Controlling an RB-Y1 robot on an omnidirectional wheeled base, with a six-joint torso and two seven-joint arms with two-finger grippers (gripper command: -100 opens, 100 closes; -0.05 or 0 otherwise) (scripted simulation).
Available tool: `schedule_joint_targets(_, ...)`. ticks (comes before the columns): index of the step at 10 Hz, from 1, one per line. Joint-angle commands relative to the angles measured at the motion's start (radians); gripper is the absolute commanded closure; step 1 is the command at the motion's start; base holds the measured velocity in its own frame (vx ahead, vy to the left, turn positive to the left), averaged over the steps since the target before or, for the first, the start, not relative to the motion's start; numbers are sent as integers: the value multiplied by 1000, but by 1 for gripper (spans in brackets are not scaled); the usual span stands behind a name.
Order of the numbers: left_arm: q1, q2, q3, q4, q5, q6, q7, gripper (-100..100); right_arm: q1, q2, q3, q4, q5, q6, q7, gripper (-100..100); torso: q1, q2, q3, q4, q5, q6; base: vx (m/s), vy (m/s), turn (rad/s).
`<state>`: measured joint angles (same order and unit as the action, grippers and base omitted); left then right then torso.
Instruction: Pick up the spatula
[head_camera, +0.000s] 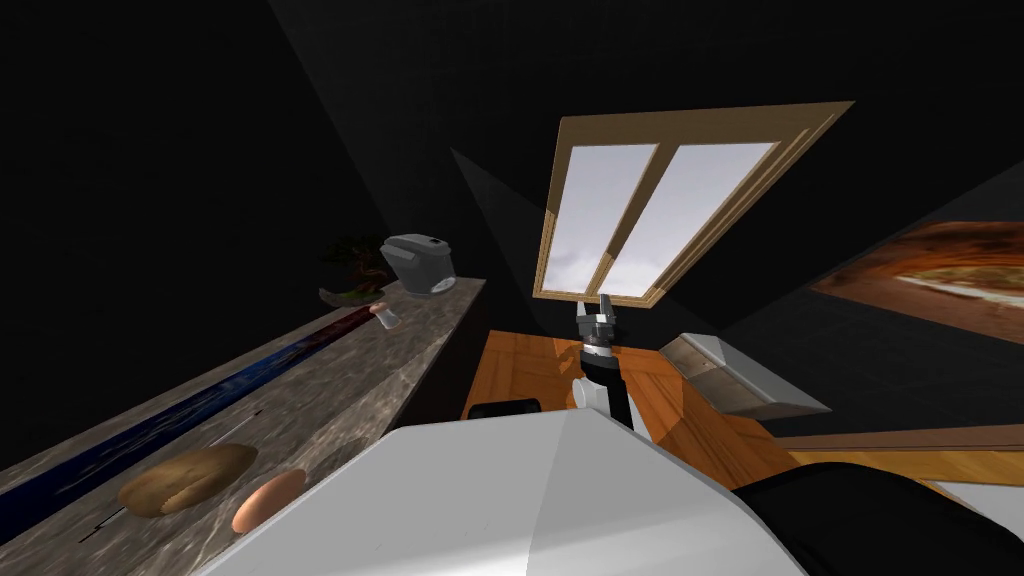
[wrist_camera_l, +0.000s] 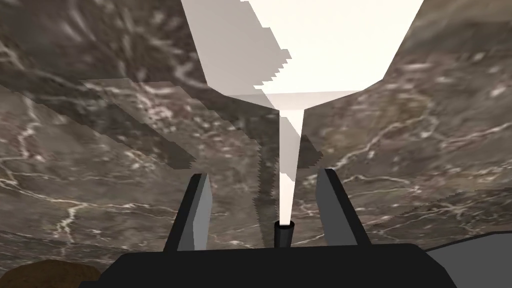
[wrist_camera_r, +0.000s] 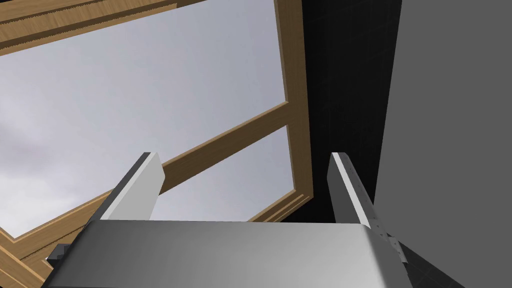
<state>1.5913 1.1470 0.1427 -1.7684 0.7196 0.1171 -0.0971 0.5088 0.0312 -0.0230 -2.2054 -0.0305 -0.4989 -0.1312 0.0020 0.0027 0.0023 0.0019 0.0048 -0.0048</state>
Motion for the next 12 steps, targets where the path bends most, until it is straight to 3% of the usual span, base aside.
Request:
schedule_joint_targets(1, 0, 0, 0, 0, 0, 0, 0, 100, 0, 0, 0, 0, 0, 0, 0, 0, 0, 0, 0, 0, 0, 0, -6, 0, 13)
schedule_joint_targets(4, 0, 0, 0, 0, 0, 0, 0, 100, 0, 0, 0, 0, 0, 0, 0, 0, 1, -2, -1, 0, 0, 0, 0, 0, -3)
schedule_joint_targets(5, 0, 0, 0, 0, 0, 0, 0, 0, 0, 0, 0, 0, 0, 0, 0, 0, 1, -2, -1, 0, 0, 0, 0, 0, 0)
schedule_joint_targets(6, 13, 2, 7, -10, -3, -3, -8, 100, 0, 0, 0, 0, 0, 0, 0, 0, 1, -2, -1, 0, 0, 0, 49, 23, 260)
schedule_joint_targets(11, 124, 17, 92, -97, -22, -20, -55, 100, 0, 0, 0, 0, 0, 0, 0, 0, 2, -9, -5, -2, 0, 0, 100, 27, 197)
schedule_joint_targets(12, 107, 13, 76, -82, -20, -20, -48, 100, 0, 0, 0, 0, 0, 0, 0, 0, 2, -8, -5, -2, 1, 0, 37, 10, 40)
